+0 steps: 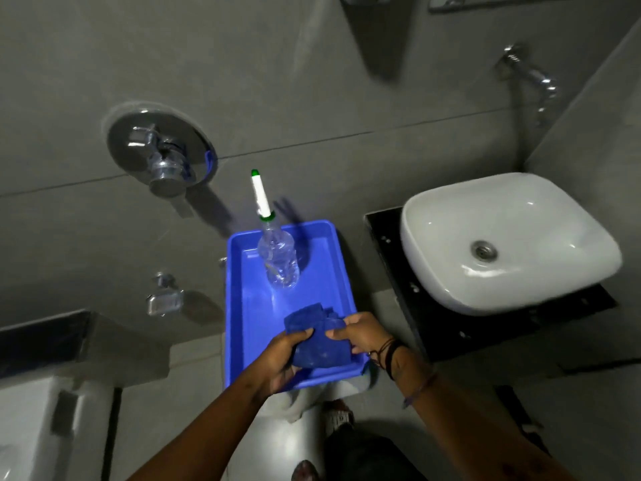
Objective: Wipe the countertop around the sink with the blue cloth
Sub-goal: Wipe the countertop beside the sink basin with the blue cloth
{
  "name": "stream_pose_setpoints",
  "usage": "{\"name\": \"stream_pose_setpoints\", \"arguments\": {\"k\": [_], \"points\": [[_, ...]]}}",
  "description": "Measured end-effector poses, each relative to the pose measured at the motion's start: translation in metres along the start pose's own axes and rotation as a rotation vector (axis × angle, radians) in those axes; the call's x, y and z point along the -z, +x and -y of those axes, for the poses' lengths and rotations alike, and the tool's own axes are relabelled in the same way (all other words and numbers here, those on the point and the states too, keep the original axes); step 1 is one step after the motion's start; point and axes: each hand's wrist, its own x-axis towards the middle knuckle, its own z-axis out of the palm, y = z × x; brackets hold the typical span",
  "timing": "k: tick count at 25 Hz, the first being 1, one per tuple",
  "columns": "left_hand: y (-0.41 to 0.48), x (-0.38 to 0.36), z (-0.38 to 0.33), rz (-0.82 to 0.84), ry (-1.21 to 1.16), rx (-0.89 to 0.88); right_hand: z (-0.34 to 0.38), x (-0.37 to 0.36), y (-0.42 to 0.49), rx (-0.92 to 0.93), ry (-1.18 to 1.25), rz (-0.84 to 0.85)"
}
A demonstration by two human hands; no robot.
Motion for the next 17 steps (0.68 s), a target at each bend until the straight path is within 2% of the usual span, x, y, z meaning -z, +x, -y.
{"name": "stream_pose_setpoints", "arguments": {"k": [3, 5, 8, 10, 12, 13, 14, 15, 16, 17], "points": [[-0.001, -0.023, 0.012, -0.025, 0.074, 0.003, -0.019, 0.028, -0.026, 0.003, -0.060, -0.089], [0.005, -0.048, 0.022, -0.143, 0.179, -0.078, -0.027, 0.062, -0.044, 0.061, -0.083, -0.184], [0.019, -0.099, 0.040, -0.519, 0.512, -0.354, -0.029, 0.132, -0.067, 0.172, -0.040, -0.318], [0.032, -0.146, 0.061, -0.655, 0.700, -0.579, -0.030, 0.192, -0.078, 0.245, -0.017, -0.412], [0.036, -0.162, 0.078, -0.604, 0.854, -0.711, -0.025, 0.216, -0.089, 0.332, 0.008, -0.518], [0.081, -0.220, 0.114, -0.524, 0.981, -0.721, -0.035, 0.292, -0.081, 0.325, -0.006, -0.572], [0.105, -0.251, 0.145, -0.391, 1.107, -0.677, -0.042, 0.332, -0.076, 0.341, -0.049, -0.588], [0.107, -0.252, 0.163, -0.268, 1.309, -0.625, -0.045, 0.336, -0.077, 0.363, -0.089, -0.571], [0.109, -0.252, 0.180, -0.208, 1.474, -0.580, -0.048, 0.341, -0.077, 0.378, -0.120, -0.559], [0.117, -0.253, 0.200, -0.216, 1.582, -0.525, -0.048, 0.347, -0.079, 0.396, -0.164, -0.553]]}}
